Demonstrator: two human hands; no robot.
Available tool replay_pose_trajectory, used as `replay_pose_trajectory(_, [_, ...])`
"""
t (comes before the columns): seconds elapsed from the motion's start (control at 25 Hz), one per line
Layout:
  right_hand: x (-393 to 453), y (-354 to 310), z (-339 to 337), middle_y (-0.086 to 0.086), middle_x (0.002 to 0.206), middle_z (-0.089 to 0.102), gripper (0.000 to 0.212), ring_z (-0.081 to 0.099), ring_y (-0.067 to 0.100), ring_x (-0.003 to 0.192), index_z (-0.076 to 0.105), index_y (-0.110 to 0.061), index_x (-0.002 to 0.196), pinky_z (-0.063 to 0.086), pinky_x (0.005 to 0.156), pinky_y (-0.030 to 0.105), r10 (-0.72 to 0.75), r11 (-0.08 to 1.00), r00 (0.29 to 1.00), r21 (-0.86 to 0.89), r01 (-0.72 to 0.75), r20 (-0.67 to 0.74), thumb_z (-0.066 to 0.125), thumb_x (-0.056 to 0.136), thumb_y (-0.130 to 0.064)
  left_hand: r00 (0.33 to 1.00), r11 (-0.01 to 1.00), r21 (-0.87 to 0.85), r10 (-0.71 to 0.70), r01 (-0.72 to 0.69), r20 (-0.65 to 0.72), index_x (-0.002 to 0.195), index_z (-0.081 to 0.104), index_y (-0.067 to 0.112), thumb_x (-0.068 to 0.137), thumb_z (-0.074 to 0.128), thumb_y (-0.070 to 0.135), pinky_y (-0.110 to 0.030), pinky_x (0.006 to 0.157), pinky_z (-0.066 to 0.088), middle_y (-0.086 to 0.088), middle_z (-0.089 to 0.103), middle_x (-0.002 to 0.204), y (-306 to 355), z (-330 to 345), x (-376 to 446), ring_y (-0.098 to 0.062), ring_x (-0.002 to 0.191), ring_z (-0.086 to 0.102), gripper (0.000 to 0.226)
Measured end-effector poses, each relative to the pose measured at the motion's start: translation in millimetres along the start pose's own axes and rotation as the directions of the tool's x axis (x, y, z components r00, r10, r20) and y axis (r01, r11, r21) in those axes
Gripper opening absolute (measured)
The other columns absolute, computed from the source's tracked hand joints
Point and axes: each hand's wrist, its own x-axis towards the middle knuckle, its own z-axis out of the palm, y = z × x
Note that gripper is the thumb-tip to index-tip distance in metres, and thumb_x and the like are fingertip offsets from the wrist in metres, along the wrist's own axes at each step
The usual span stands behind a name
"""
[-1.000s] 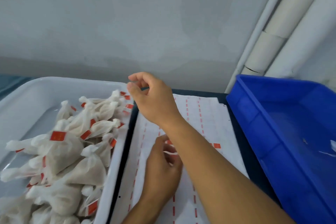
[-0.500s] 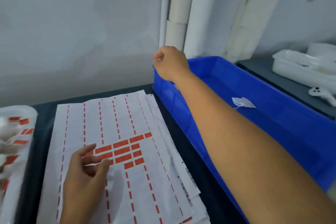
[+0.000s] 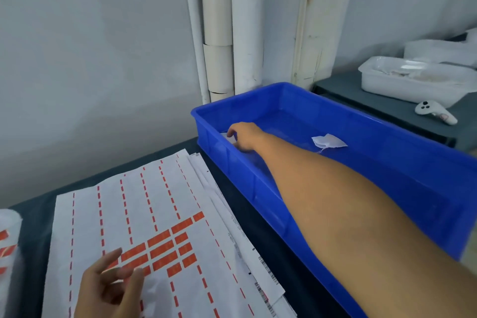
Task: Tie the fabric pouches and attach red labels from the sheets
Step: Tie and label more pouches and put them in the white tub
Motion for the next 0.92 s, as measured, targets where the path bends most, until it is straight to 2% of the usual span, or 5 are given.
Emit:
replay_pose_trajectory(0.28, [23, -16, 6, 0.004, 0.075, 0.063, 0.051, 0.059, 0.019, 0.064, 0.059, -0.014, 0.083, 0.046, 0.057, 0.029, 0.215, 0.932, 0.97, 0.274, -0.237, 0.109, 0.045, 0.103, -0.058, 0.996, 0.997, -0.036, -0.064, 0.066, 0.058, 0.132, 0.052, -0.005, 0.084, 0.073, -0.006, -0.021, 0.069, 0.041, -0.022, 0.066, 0.106, 9, 0, 8, -0.034, 0.074, 0.059, 0.052])
replay_pose_trajectory(0.36, [17, -16, 2, 0.003, 0.073, 0.064, 0.052, 0.06, 0.018, 0.062, 0.06, -0.016, 0.083, 0.047, 0.054, 0.026, 0.239, 0.858, 0.945, 0.407, -0.314, 0.225, 0.045, 0.1, -0.062, 0.997, 0.997, -0.026, -0.072, 0.072, 0.033, 0.131, 0.052, -0.004, 0.084, 0.072, -0.007, -0.019, 0.056, 0.048, -0.023, 0.066, 0.108, 9, -1, 6, -0.034, 0.074, 0.059, 0.052])
replay_pose_trajectory(0.56, [13, -14, -3, 0.003, 0.076, 0.064, 0.021, 0.059, 0.016, 0.058, 0.061, -0.015, 0.085, 0.05, 0.047, 0.02, 0.219, 0.792, 0.938, 0.513, -0.332, 0.269, 0.058, 0.097, -0.031, 0.995, 0.997, -0.019, -0.076, 0.078, 0.058, 0.132, 0.051, -0.006, 0.085, 0.071, -0.009, -0.022, 0.053, 0.049, -0.023, 0.067, 0.106, 12, 2, 2, -0.041, 0.079, 0.061, 0.052])
replay_pose_trajectory(0.8, [13, -10, 6, 0.011, 0.109, 0.076, 0.032, 0.072, 0.028, 0.1, 0.073, -0.009, 0.116, 0.059, 0.095, 0.041, 0.247, 0.821, 0.96, 0.497, -0.281, 0.134, 0.068, 0.097, -0.034, 0.996, 0.995, -0.059, -0.08, 0.082, 0.04, 0.131, 0.051, -0.005, 0.085, 0.07, -0.009, -0.023, 0.056, 0.048, -0.019, 0.066, 0.103, 14, 2, -3, -0.034, 0.075, 0.06, 0.05])
replay_pose_trajectory(0.92, [5, -6, 4, 0.01, 0.108, 0.077, 0.027, 0.071, 0.023, 0.089, 0.074, -0.011, 0.118, 0.06, 0.087, 0.037, 0.226, 0.786, 0.964, 0.559, -0.265, 0.139, 0.071, 0.094, -0.024, 0.996, 0.992, -0.083, -0.088, 0.091, 0.03, 0.131, 0.052, -0.002, 0.085, 0.072, -0.008, -0.027, 0.07, 0.042, -0.02, 0.067, 0.103, 11, 2, -2, -0.035, 0.077, 0.061, 0.05])
